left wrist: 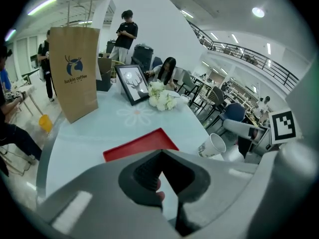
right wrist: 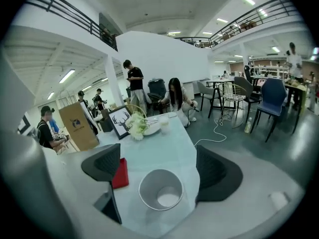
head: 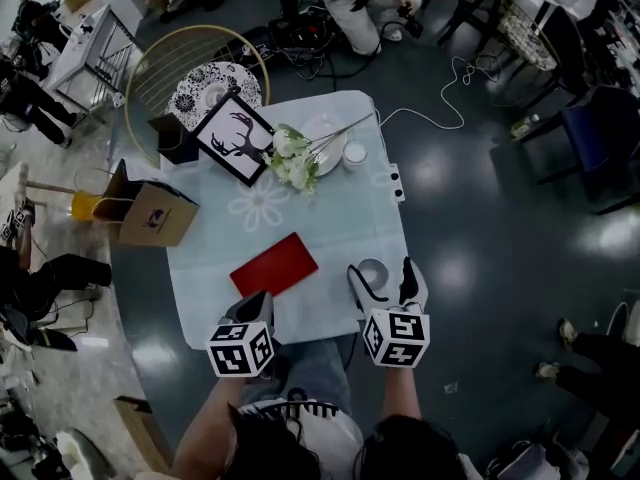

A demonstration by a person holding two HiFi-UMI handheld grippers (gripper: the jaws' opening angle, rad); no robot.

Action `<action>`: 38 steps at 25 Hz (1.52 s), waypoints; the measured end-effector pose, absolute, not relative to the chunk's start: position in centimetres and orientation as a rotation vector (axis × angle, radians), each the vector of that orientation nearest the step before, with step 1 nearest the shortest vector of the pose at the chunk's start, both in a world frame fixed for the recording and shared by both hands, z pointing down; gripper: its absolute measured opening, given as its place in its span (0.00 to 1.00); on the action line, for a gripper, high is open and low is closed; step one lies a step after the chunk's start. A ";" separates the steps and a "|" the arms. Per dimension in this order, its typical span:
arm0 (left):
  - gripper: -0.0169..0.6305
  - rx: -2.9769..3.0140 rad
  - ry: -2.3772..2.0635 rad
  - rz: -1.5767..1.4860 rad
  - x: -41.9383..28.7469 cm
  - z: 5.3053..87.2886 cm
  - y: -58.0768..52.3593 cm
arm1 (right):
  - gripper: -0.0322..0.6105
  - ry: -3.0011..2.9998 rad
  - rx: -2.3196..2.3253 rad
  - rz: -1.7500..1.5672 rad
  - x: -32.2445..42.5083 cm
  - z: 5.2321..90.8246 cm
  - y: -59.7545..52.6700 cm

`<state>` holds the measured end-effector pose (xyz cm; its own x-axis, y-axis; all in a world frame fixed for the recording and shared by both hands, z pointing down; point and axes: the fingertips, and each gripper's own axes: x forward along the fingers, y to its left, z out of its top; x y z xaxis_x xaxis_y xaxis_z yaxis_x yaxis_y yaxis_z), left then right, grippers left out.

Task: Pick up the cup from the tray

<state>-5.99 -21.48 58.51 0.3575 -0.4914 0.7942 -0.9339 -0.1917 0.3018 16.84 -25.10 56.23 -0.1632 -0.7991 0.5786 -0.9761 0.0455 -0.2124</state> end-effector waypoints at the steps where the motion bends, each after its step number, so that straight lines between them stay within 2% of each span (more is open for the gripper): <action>1: 0.03 1.829 -1.250 0.702 -6.0 58.4 -21.4 | 0.82 -2.042 1.800 0.823 16.8 55.5 -25.0; 3: 0.03 1.829 -1.258 0.695 -6.1 58.0 -21.3 | 0.71 -2.055 1.765 0.816 16.5 54.4 -24.8; 5: 0.03 1.819 -1.289 0.672 -6.3 57.4 -21.5 | 0.48 -2.037 1.743 0.805 16.3 53.8 -24.3; 7: 0.03 1.835 -1.306 0.650 -6.1 56.7 -21.9 | 0.33 -2.019 1.765 0.788 16.4 53.2 -24.0; 10: 0.03 1.904 -1.239 0.564 -4.8 55.2 -22.3 | 0.18 -2.013 1.786 0.768 16.1 52.5 -23.7; 13: 0.03 1.943 -1.211 0.506 -4.2 53.9 -22.5 | 0.10 -2.011 1.794 0.761 15.7 51.8 -23.7; 38: 0.03 1.952 -1.268 0.559 -5.5 53.6 -20.5 | 0.09 -2.013 1.749 0.723 13.4 50.7 -21.4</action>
